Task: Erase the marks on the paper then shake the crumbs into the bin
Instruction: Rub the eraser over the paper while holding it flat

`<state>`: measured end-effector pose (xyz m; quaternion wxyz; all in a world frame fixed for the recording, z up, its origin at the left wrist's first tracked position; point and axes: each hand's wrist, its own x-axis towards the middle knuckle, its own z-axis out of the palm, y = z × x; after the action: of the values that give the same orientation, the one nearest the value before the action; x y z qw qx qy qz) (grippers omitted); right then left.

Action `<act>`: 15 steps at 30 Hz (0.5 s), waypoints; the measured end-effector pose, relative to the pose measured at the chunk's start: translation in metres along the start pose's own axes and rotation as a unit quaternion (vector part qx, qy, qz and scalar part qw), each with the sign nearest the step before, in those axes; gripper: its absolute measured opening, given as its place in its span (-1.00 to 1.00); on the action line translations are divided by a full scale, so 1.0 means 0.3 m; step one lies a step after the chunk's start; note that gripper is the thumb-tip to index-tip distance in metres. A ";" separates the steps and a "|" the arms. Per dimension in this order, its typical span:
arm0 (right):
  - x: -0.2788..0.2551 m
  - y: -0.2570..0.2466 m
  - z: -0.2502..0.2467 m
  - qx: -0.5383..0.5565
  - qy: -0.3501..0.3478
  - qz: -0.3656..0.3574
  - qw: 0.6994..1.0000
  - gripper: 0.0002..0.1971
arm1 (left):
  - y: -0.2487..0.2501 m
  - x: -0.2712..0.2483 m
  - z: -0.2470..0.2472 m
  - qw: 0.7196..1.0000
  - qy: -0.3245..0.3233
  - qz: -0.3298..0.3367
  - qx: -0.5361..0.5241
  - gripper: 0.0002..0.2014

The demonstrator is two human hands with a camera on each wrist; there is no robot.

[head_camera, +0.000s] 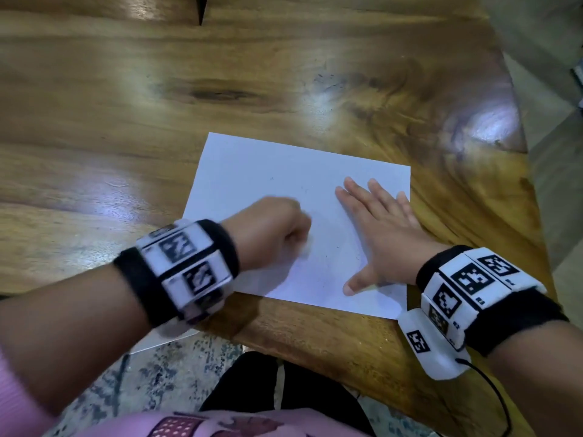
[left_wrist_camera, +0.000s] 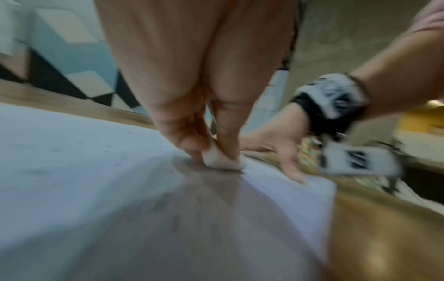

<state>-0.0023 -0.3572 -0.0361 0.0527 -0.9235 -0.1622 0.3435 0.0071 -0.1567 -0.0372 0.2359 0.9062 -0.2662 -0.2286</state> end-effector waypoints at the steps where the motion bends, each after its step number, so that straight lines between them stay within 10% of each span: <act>1: -0.001 0.000 0.000 -0.001 0.001 0.001 1.000 0.45 | 0.010 0.042 -0.013 1.000 0.027 -0.009 0.000 -0.94; 11: -0.005 -0.001 -0.002 -0.003 -0.001 0.001 1.000 0.44 | -0.030 -0.140 0.029 0.999 -0.053 -0.008 -0.004 -0.83; 15: 0.000 -0.002 0.000 -0.009 -0.002 0.001 1.000 0.44 | -0.008 0.028 -0.028 0.999 0.033 -0.012 -0.004 -0.98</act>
<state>-0.0024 -0.3567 -0.0359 0.0436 -0.9236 -0.1641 0.3438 0.0187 -0.1573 -0.0344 0.2454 0.9154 -0.2464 -0.2027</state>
